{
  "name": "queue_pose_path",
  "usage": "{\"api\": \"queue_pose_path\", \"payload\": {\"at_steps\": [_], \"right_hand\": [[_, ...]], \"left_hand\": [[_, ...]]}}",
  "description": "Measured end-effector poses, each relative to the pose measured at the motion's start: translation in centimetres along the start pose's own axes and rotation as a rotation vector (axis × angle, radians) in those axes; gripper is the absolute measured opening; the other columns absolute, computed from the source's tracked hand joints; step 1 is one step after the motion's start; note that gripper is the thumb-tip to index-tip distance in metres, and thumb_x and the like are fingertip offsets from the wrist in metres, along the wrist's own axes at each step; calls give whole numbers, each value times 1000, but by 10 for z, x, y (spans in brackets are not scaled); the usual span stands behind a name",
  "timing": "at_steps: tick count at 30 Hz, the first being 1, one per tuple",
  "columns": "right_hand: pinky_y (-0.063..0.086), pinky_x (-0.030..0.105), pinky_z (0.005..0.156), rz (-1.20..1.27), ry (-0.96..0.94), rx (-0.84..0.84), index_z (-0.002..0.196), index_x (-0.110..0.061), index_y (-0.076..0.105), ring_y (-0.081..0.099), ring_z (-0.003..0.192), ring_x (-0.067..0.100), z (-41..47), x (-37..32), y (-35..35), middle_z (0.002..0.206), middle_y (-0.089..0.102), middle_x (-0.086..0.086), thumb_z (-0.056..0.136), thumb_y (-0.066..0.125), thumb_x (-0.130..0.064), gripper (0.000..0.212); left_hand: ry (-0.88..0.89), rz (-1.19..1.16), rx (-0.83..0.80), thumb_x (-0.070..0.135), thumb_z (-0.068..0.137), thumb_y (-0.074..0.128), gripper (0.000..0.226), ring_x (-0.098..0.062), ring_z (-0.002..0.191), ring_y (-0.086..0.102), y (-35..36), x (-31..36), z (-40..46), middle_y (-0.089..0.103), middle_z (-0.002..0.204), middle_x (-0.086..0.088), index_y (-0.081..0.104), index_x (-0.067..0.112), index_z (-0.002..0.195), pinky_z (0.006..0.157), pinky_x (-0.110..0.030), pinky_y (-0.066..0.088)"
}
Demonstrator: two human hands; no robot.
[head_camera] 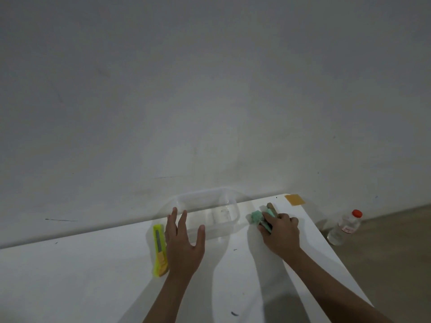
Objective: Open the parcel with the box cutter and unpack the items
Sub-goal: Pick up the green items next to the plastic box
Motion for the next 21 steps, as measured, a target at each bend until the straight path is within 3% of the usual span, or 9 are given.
{"api": "queue_pose_path", "payload": {"at_steps": [4,8,12,14,18,21], "right_hand": [[45,38,85,16,6,-19,125,-31,58,51,104,36,2,-1,-8,113,59,13,86,59,-43,41],[51,37,81,356,-20,19,123,-23,61,58,101,33,-6,-8,-18,108,61,14,82,68,-33,43],[41,12,82,620,-258,128,120,-16,63,54,98,13,-14,-60,-60,110,57,5,80,73,-23,41],[38,2,84,683,-409,83,119,-18,64,56,97,8,-16,-95,-72,110,56,3,79,70,-31,43],[46,23,93,595,-582,-201,121,-20,62,57,104,15,-5,-156,-57,115,57,6,79,69,-33,44],[42,32,99,356,-592,-457,124,-20,60,54,114,23,5,-181,-23,123,58,9,82,71,-28,44]], "left_hand": [[-13,-20,-10,50,83,49,62,-30,135,36,-1,-1,0,37,147,-11,52,9,129,98,-57,42],[-37,-87,-22,52,82,49,73,-22,139,29,-4,4,0,31,151,-9,42,6,138,108,-45,35],[-116,-147,-12,44,76,63,84,-20,142,20,-5,-4,1,22,154,-15,32,1,142,109,-22,20],[-122,-158,-27,44,77,67,86,-19,142,20,-3,-8,1,24,153,-15,31,2,142,111,-22,18],[-217,-236,-35,29,73,79,87,-7,138,23,-5,-17,1,28,150,2,33,8,143,114,-33,25],[-263,-337,-44,22,69,82,87,-5,135,28,-7,-20,1,32,146,9,36,12,142,111,-43,34]]}}
Point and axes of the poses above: each hand's wrist, its own z-axis towards the middle knuckle, its own y-axis out of the palm, x = y × z, the point moved 8 cm from there along z, towards the middle knuckle
